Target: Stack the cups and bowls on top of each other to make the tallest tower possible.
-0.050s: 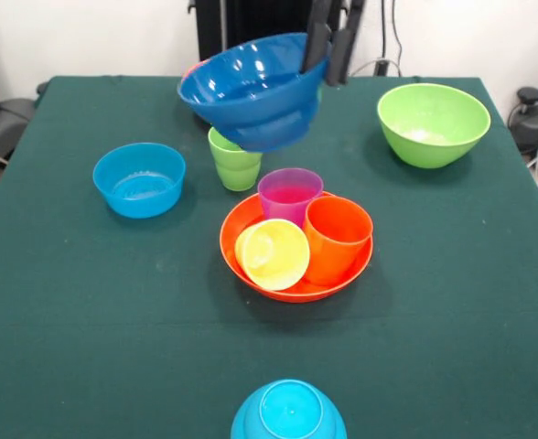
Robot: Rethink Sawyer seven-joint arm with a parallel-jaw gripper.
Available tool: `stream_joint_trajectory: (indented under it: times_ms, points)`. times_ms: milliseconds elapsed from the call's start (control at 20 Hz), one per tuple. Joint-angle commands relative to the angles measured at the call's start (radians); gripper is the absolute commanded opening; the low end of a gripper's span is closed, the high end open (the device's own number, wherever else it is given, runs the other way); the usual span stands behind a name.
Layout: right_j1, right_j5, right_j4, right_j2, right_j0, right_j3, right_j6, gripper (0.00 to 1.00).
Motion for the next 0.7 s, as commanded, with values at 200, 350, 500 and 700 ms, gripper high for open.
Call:
stream_joint_trajectory:
  times_ms: [200,350,500,700]
  points:
    - [0.122,0.119,-0.12,0.176,-0.013,-0.072,-0.32,0.0]
    - [0.137,0.105,-0.139,0.187,-0.018,-0.072,-0.314,0.0]
    - [0.155,0.133,-0.148,0.189,-0.017,-0.088,-0.296,0.0]
    - [0.175,0.254,-0.16,0.146,0.004,-0.123,-0.243,0.0]
